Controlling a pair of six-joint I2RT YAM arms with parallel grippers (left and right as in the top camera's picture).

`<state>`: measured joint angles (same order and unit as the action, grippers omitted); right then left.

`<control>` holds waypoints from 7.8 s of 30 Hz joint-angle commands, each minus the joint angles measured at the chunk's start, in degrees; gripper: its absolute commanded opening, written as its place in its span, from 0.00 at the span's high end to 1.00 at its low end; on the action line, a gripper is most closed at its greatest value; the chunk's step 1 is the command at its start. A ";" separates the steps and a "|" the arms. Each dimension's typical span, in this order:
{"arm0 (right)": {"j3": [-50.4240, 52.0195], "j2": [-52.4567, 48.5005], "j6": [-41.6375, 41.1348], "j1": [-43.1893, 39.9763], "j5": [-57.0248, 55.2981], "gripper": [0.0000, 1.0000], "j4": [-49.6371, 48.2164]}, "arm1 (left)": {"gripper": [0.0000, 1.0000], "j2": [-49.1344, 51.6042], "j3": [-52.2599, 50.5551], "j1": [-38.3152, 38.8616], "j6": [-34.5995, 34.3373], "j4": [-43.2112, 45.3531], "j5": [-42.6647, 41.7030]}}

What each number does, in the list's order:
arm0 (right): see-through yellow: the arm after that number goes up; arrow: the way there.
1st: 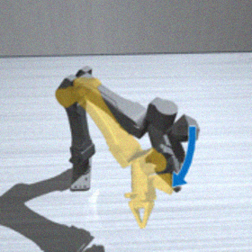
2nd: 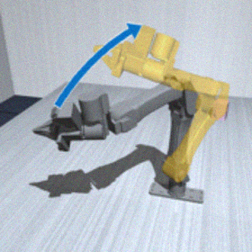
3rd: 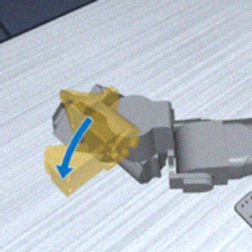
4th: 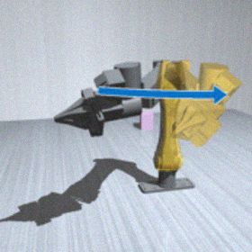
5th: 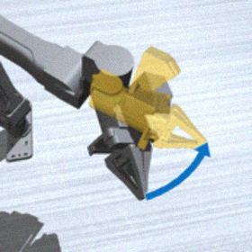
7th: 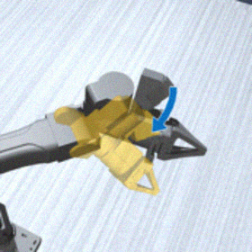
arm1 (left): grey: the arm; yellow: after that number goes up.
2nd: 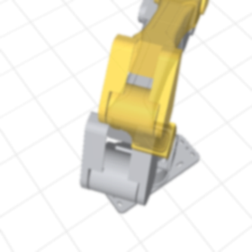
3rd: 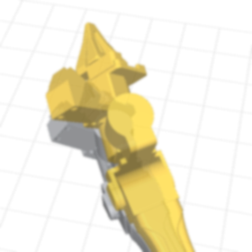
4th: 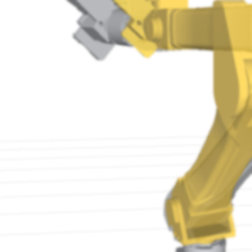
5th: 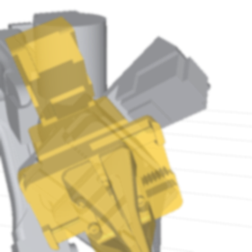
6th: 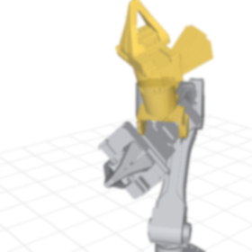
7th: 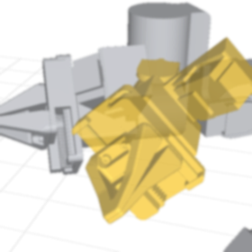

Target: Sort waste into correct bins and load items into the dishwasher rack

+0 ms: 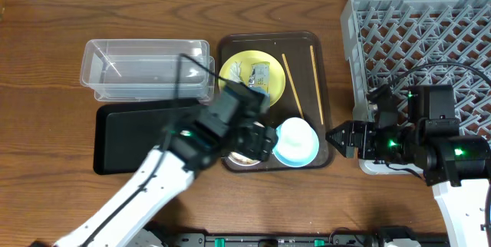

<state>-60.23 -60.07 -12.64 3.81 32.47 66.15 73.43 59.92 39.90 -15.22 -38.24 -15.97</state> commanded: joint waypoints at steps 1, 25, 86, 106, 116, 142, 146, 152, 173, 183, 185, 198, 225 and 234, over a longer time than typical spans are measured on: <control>-0.83 0.17 -4.98 -0.74 -2.23 0.21 1.70 | 0.24 5.09 0.52 6.21 0.11 3.13 12.09; -0.83 7.30 -8.85 10.29 -11.13 0.22 0.31 | 0.94 10.82 1.75 7.45 -6.58 12.17 11.67; -0.83 8.79 10.27 15.10 33.73 0.43 -34.32 | 0.57 -9.14 1.27 -18.40 -13.40 25.46 -64.61; -0.85 16.59 -11.52 -8.59 -32.28 0.41 1.84 | 0.41 -9.11 1.27 -18.40 -13.35 25.46 -64.59; -1.33 0.09 -13.42 -12.13 -40.39 0.42 -2.23 | 0.40 -9.11 1.27 -18.40 -13.11 25.46 -64.41; -8.28 -20.83 -11.74 -12.22 -28.04 0.14 -1.44 | 0.40 -9.09 0.26 -18.34 -12.96 24.81 -63.63; -14.10 -20.52 -11.41 -12.20 -27.74 0.14 4.76 | 0.40 -9.09 0.26 -18.27 -12.28 22.49 -59.06; -17.18 -16.33 -5.27 -12.15 -19.06 0.12 7.63 | 0.41 -9.09 0.26 -15.08 -3.37 10.03 -42.49; -16.87 0.81 7.65 -11.98 -0.79 0.09 12.96 | 0.47 12.74 0.46 5.57 -9.16 5.90 13.20; -16.85 1.25 7.85 -11.98 -0.90 0.09 14.03 | 0.47 14.71 0.57 6.14 -11.89 8.81 20.98; -16.85 1.25 7.85 -11.98 -0.92 0.09 14.14 | 0.47 16.65 0.57 6.12 -13.97 9.27 21.59; -16.85 1.25 8.55 -11.98 -0.92 0.08 16.00 | 0.53 24.65 0.57 6.03 -30.49 13.05 21.57; -16.85 1.25 10.01 -11.98 -0.92 0.08 17.22 | 0.54 22.91 0.17 3.39 -34.36 11.63 22.03; -16.85 1.25 9.99 -11.98 -0.92 0.08 17.29 | 0.58 28.96 0.17 3.45 -32.02 12.79 17.46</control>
<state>-76.44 -59.11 -3.62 -8.03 30.48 83.33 101.47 60.07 43.51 -48.45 -25.04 2.70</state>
